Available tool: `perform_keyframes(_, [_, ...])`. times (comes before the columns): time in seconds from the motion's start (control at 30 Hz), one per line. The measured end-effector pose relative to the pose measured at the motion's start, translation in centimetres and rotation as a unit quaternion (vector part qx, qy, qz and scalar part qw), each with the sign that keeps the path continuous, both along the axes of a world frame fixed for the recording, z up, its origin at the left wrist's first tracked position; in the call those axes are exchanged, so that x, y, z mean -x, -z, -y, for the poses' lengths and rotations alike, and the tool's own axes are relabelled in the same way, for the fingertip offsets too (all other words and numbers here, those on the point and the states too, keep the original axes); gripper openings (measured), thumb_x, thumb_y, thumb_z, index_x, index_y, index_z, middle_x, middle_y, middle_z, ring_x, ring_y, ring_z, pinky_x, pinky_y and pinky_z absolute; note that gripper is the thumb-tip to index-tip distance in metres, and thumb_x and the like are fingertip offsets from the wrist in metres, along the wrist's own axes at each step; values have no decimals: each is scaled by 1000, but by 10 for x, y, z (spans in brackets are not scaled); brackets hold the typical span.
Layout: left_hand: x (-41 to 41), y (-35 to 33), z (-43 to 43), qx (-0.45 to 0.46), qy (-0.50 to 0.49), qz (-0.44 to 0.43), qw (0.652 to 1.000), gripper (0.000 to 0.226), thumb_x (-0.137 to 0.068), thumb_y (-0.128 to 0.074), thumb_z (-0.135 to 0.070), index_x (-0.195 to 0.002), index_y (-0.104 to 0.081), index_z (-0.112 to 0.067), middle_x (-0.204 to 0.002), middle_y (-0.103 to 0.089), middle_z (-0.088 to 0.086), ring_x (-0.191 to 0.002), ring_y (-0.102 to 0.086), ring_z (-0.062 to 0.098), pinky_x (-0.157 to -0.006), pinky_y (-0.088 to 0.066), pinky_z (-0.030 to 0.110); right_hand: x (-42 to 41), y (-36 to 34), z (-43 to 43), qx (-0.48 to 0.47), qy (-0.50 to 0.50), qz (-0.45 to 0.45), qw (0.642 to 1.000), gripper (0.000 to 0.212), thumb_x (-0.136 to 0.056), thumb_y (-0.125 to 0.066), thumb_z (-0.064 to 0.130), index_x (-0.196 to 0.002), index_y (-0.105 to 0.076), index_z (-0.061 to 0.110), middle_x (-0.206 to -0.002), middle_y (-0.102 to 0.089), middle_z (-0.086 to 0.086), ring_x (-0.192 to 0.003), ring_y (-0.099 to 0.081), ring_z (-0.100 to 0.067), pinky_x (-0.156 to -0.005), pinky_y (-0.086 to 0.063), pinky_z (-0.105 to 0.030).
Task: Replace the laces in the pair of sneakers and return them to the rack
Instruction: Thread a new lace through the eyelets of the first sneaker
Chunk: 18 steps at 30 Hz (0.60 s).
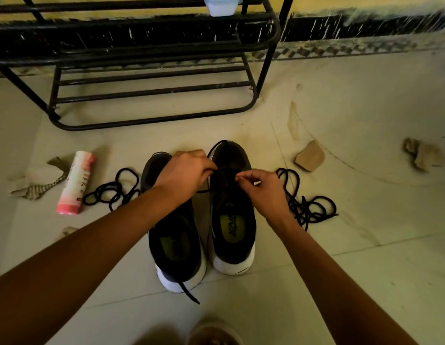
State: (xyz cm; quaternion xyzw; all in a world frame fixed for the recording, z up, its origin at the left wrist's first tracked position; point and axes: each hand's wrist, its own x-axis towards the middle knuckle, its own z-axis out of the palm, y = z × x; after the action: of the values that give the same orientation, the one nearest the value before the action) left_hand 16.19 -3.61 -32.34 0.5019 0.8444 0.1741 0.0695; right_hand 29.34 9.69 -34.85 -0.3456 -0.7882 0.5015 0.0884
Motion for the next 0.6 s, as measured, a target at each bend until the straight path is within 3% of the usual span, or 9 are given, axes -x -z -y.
perform_keyframes(0.13, [-2,-2,-1,-2,-4,20,1000,27,-91,-56,-12,-114,-68,-19,-100,-61,6,-92,-59,23,-78,-46,30,4,2,9,-21,-23,7,999,16,-88,-63,26,-100,-74,22,-86,-70,8,-71,-60,4,-65,-46,-7])
perform_keyframes(0.23, [-3,-2,0,-3,-5,35,999,25,-90,-59,-13,-112,-69,-17,-99,-60,7,-92,-58,22,-79,-47,31,7,5,11,-17,-28,18,999,19,-90,-61,22,-102,-74,22,-96,-73,3,-84,-65,-8,-68,-47,-12])
perform_keyframes(0.4, [-7,2,-1,-26,-25,48,998,19,-88,-62,-15,-105,-71,-12,-98,-60,7,-89,-59,21,-78,-47,30,8,5,10,16,-24,18,999,21,-89,-59,15,-103,-73,20,-101,-72,1,-93,-65,-11,-85,-52,-26])
perform_keyframes(0.6, [-11,7,-7,-15,-49,57,997,18,-89,-59,-14,-105,-68,-12,-103,-57,6,-94,-57,21,-79,-42,25,9,4,10,33,-25,8,999,22,-90,-56,12,-103,-73,19,-99,-72,4,-89,-65,-7,-82,-51,-21])
